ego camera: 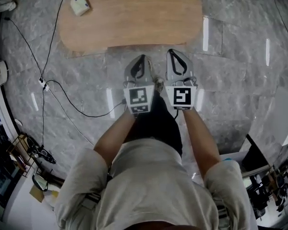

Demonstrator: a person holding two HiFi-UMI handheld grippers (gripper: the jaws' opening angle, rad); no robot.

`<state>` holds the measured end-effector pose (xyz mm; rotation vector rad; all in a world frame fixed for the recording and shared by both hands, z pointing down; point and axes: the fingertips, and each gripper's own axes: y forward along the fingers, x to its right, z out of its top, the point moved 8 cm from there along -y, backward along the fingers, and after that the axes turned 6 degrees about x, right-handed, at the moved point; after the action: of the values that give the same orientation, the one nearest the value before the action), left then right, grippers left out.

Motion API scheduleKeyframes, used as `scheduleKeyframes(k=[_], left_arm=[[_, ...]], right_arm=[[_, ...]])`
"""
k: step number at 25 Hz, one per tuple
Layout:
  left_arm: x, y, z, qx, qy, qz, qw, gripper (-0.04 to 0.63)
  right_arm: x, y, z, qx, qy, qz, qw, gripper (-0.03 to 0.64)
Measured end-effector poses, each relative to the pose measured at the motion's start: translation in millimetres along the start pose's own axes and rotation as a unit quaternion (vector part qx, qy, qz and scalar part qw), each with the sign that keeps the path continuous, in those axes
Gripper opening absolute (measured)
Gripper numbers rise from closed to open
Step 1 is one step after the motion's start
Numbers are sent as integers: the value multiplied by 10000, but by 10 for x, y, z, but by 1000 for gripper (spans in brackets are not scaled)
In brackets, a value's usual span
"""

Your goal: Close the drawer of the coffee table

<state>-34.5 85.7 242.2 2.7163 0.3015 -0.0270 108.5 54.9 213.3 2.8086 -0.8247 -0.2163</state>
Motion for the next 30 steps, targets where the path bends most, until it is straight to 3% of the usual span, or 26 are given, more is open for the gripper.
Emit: scheduleKeyframes(k=[8,13,19,23,30], left_arm=[[471,-623,877,1014,551,-229,9931,20],[542,-872,1317,1665,724,-23,9834,20],[883,-1109,1810,2453,524,-303,9675,20],[937,-1223,1990,2698,661,-445,9596,20],[1068,-1231,2102,2786,611,-674,9561,20]], right_arm=[[-61,-724,763,632,50,-268,9976,6],[-2,-969,1219,1070,-215,-341,9934,6],[144,-1319,1686,1551,-406,-583,9853,6],[154,-1445,1871,1700,-357,-689,9824,6],[206,-1626,1958,1637,-618,-950,9800,6]])
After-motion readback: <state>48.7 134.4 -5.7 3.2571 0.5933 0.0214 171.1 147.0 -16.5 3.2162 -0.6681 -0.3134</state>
